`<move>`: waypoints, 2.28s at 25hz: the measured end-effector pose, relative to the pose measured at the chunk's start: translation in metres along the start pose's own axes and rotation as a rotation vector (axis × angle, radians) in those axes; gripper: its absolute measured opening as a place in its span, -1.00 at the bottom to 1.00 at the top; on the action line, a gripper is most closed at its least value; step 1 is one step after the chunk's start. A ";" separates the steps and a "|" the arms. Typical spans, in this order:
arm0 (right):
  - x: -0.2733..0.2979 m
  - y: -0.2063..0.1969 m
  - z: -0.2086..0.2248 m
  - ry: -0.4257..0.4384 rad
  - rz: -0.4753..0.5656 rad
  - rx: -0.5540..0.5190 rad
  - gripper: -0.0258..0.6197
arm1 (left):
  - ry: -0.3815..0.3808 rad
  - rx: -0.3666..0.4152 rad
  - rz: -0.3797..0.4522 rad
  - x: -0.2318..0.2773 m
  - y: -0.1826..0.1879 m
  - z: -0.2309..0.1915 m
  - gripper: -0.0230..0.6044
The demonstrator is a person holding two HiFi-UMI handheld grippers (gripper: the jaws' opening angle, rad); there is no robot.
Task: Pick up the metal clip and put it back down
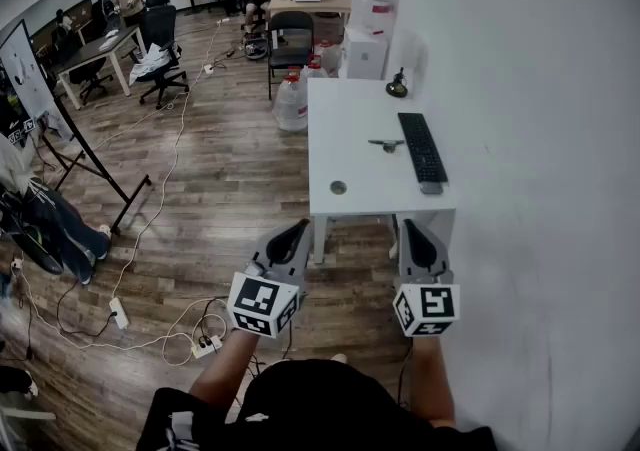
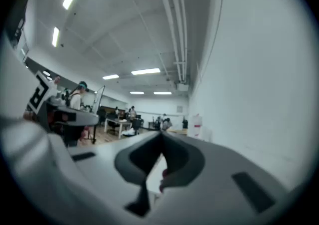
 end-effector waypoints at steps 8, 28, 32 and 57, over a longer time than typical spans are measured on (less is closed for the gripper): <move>-0.005 -0.005 0.010 0.027 -0.006 0.008 -0.81 | -0.001 0.000 -0.019 0.011 -0.005 0.015 -0.86; -0.031 -0.045 0.068 0.053 -0.064 -0.002 -0.81 | -0.035 -0.041 -0.111 0.062 -0.043 0.066 -0.86; -0.018 -0.050 0.080 0.050 -0.074 -0.005 -0.81 | -0.046 -0.049 -0.123 0.081 -0.047 0.065 -0.86; 0.218 -0.072 0.132 0.079 -0.139 -0.008 -0.81 | -0.037 -0.103 -0.157 0.268 -0.061 -0.081 -0.86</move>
Point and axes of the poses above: the fingertips, and each gripper's own axes: x forward along the fingers, z to its right, y out of its top, the point moved 9 cm from there along -x, backward along the fingers, and after that the axes turned 2 degrees about z, right-handed, at the moved point
